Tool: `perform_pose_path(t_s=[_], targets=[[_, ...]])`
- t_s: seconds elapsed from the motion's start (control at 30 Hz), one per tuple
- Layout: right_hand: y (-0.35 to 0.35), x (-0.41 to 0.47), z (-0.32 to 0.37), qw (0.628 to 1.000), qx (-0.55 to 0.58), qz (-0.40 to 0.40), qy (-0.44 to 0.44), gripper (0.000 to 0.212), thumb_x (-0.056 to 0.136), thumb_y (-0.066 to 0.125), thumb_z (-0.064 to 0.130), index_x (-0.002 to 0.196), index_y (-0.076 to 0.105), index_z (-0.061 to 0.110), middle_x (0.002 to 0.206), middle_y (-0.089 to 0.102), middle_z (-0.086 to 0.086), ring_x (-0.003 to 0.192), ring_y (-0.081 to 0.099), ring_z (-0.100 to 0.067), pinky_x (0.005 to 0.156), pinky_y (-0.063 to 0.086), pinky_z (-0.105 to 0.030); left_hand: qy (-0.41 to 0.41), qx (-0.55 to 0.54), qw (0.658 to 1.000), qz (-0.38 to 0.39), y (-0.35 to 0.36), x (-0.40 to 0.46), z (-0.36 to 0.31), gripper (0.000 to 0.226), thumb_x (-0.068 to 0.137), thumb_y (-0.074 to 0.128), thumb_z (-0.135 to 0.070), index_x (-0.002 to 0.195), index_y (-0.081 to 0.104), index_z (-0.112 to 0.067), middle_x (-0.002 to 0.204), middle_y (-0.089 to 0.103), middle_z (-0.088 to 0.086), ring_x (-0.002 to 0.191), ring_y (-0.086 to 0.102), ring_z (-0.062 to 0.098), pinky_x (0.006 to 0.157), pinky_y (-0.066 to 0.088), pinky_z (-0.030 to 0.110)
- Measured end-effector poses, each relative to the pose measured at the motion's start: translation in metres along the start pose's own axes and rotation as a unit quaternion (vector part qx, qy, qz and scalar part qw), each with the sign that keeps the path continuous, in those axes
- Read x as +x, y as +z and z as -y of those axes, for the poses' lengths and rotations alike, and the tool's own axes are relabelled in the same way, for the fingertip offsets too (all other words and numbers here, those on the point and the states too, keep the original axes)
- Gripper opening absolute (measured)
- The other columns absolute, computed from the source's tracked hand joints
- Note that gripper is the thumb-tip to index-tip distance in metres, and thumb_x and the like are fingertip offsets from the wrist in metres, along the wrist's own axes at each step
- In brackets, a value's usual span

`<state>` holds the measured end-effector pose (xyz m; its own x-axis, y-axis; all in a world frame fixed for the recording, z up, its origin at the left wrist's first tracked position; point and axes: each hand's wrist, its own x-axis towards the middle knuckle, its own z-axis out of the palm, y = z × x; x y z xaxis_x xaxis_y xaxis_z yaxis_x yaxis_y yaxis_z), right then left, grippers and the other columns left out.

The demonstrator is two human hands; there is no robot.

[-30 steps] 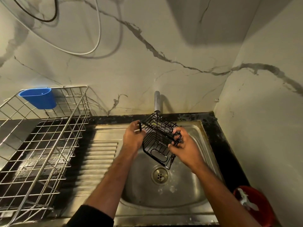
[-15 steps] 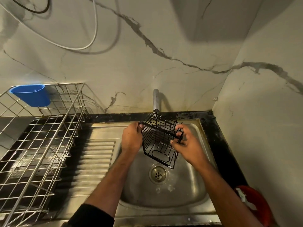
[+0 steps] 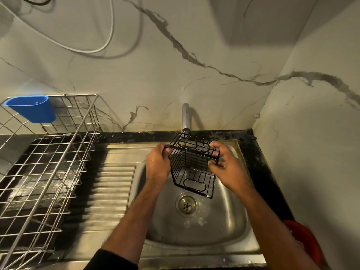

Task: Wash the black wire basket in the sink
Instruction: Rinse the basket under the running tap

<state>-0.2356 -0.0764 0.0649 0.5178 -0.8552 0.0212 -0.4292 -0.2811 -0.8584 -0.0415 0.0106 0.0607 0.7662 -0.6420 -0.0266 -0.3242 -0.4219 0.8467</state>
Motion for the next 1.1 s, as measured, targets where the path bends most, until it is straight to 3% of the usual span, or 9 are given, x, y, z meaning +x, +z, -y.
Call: perform_pose_path(t_s=[0.13, 0.27, 0.33, 0.43, 0.47, 0.57, 0.7, 0.9, 1.1], targets=[[-0.002, 0.003, 0.000, 1.000, -0.001, 0.002, 0.003, 0.056, 0.093, 0.065, 0.013, 0.132, 0.048, 0.049, 0.127, 0.056, 0.007, 0.091, 0.056, 0.004, 0.071, 0.054, -0.021, -0.013, -0.009, 1.000, 0.010, -0.001, -0.002, 0.000, 0.024, 0.105, 0.055, -0.025, 0.119, 0.068, -0.010, 0.109, 0.073, 0.004, 0.098, 0.064, 0.015, 0.084, 0.046, 0.028], [-0.002, 0.006, 0.004, 1.000, -0.020, -0.003, 0.002, 0.058, 0.094, 0.064, 0.010, 0.137, 0.048, 0.045, 0.104, 0.052, 0.023, 0.099, 0.065, -0.037, 0.079, 0.059, -0.050, -0.015, -0.010, 1.000, 0.014, -0.003, -0.002, -0.002, 0.026, 0.104, 0.056, -0.027, 0.120, 0.068, -0.011, 0.109, 0.073, 0.003, 0.095, 0.062, 0.012, 0.083, 0.045, 0.026], [-0.002, 0.009, 0.004, 1.000, -0.021, -0.005, -0.004, 0.058, 0.093, 0.063, 0.006, 0.137, 0.050, 0.042, 0.095, 0.049, 0.024, 0.104, 0.061, -0.044, 0.083, 0.056, -0.056, -0.016, -0.012, 1.000, 0.018, -0.004, -0.001, -0.002, 0.026, 0.104, 0.056, -0.028, 0.121, 0.068, -0.011, 0.108, 0.074, 0.003, 0.092, 0.062, 0.010, 0.079, 0.045, 0.022], [-0.001, 0.013, 0.004, 1.000, -0.027, -0.014, -0.005, 0.060, 0.092, 0.064, 0.004, 0.135, 0.050, 0.044, 0.103, 0.063, -0.005, 0.105, 0.059, -0.048, 0.082, 0.055, -0.061, -0.013, -0.008, 1.000, 0.025, -0.005, 0.000, -0.001, 0.025, 0.104, 0.057, -0.028, 0.120, 0.069, -0.013, 0.104, 0.074, 0.000, 0.082, 0.060, 0.001, 0.062, 0.038, 0.007], [-0.001, 0.015, 0.003, 0.999, -0.030, -0.017, -0.007, 0.061, 0.091, 0.065, 0.004, 0.134, 0.050, 0.044, 0.107, 0.063, -0.010, 0.103, 0.059, -0.048, 0.080, 0.056, -0.061, -0.015, -0.008, 0.999, 0.027, -0.005, 0.000, -0.001, 0.025, 0.104, 0.057, -0.028, 0.120, 0.069, -0.013, 0.103, 0.074, -0.001, 0.081, 0.059, 0.000, 0.060, 0.036, 0.007], [0.001, 0.019, 0.002, 1.000, -0.015, -0.021, -0.011, 0.060, 0.092, 0.065, 0.004, 0.133, 0.051, 0.045, 0.102, 0.052, 0.021, 0.096, 0.065, -0.039, 0.074, 0.059, -0.055, -0.021, -0.017, 0.999, 0.030, -0.007, 0.000, 0.000, 0.024, 0.104, 0.057, -0.029, 0.119, 0.069, -0.014, 0.102, 0.074, -0.001, 0.085, 0.061, 0.002, 0.063, 0.037, 0.010], [0.004, 0.025, 0.000, 0.999, 0.013, -0.023, -0.022, 0.057, 0.092, 0.065, 0.004, 0.132, 0.054, 0.043, 0.112, 0.046, 0.038, 0.095, 0.058, 0.002, 0.081, 0.062, -0.044, -0.015, -0.007, 0.999, 0.033, -0.010, -0.001, 0.001, 0.025, 0.104, 0.057, -0.029, 0.119, 0.070, -0.014, 0.103, 0.075, 0.001, 0.093, 0.066, 0.010, 0.067, 0.041, 0.013], [0.006, 0.030, -0.005, 0.999, 0.046, -0.019, -0.016, 0.055, 0.093, 0.064, 0.002, 0.131, 0.055, 0.041, 0.136, 0.053, 0.009, 0.096, 0.065, -0.005, 0.073, 0.063, -0.036, -0.003, -0.011, 0.999, 0.049, -0.013, -0.004, 0.002, 0.027, 0.104, 0.057, -0.029, 0.125, 0.070, -0.016, 0.111, 0.076, -0.001, 0.104, 0.068, 0.012, 0.087, 0.050, 0.023], [0.007, 0.033, -0.007, 0.998, 0.066, -0.012, -0.008, 0.054, 0.093, 0.064, 0.001, 0.129, 0.056, 0.040, 0.117, 0.053, 0.032, 0.089, 0.066, -0.004, 0.071, 0.063, -0.046, -0.006, -0.006, 0.999, 0.048, -0.013, -0.003, 0.004, 0.023, 0.104, 0.058, -0.030, 0.116, 0.072, -0.016, 0.100, 0.076, -0.003, 0.091, 0.067, 0.008, 0.067, 0.042, 0.006]])
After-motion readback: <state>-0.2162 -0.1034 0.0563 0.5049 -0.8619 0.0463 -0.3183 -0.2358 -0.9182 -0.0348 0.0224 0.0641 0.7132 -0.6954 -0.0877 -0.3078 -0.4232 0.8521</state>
